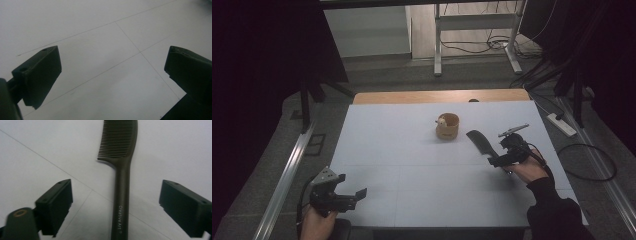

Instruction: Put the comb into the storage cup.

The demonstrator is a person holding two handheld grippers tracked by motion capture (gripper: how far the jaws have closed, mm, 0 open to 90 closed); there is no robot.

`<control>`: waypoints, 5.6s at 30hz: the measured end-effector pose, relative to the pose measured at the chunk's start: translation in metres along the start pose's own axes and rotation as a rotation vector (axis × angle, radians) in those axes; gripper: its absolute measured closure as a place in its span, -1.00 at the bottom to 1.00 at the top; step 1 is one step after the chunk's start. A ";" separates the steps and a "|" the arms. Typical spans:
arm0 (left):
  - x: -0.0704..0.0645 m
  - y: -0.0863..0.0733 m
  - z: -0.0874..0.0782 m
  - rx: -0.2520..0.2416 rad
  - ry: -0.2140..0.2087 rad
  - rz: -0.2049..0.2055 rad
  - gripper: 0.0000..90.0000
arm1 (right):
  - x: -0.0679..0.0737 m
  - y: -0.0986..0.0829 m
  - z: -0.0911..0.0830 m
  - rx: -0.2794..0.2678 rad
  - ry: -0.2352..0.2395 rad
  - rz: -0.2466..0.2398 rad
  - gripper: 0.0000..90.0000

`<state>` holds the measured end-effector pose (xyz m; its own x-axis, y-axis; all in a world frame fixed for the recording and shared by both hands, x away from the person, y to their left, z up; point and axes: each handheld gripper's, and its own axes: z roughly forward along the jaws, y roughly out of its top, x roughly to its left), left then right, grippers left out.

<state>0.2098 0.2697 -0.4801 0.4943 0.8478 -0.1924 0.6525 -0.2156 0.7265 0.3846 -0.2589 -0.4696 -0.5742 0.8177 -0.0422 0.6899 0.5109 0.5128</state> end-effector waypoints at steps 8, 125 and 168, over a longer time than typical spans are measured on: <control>0.000 0.000 0.000 0.001 0.000 0.001 -0.97 | -0.007 -0.002 0.000 0.005 -0.036 0.013 -1.00; -0.010 0.016 0.003 -0.052 -0.079 0.086 -1.00 | -0.011 -0.034 -0.020 -0.073 0.082 -0.025 0.61; -0.011 0.074 0.042 -0.017 -0.189 0.134 -1.00 | 0.019 -0.044 -0.047 -0.226 0.126 -0.169 0.61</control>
<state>0.2766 0.2237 -0.4514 0.6760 0.7056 -0.2125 0.5645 -0.3105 0.7648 0.3221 -0.2781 -0.4524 -0.7325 0.6793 -0.0438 0.4725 0.5537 0.6856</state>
